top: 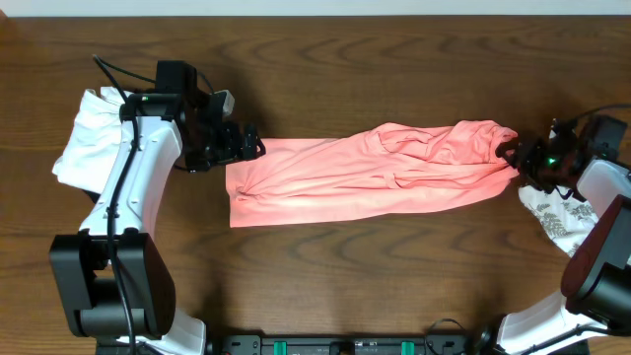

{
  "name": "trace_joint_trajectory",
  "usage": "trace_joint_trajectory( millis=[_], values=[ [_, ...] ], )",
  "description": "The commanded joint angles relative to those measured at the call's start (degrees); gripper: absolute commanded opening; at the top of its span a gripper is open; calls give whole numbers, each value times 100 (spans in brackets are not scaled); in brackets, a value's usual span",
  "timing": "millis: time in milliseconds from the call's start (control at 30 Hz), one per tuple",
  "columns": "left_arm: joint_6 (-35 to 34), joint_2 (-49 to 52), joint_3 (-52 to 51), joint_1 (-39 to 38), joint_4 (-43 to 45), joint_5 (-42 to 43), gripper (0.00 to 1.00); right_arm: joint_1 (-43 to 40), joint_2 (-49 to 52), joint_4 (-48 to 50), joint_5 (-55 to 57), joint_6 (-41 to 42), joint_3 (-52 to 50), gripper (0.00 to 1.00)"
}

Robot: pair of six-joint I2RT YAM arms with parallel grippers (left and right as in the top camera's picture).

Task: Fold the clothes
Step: 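Lift the shirt's right end with the right gripper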

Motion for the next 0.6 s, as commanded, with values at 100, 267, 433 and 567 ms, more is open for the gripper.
trace_joint_trajectory(
  millis=[100,267,433,567],
  values=[
    [118,-31,129,24,-20,-81,98,219,44,76,37,-39,111,63],
    [118,-31,129,24,-35,-79,98,391,216,205,398,203,109,63],
    [118,-31,129,24,-94,-79,98,516,601,584,437,267,109,63],
    [118,-31,129,24,-129,-79,98,562,909,778,435,457,109,58]
  ],
)
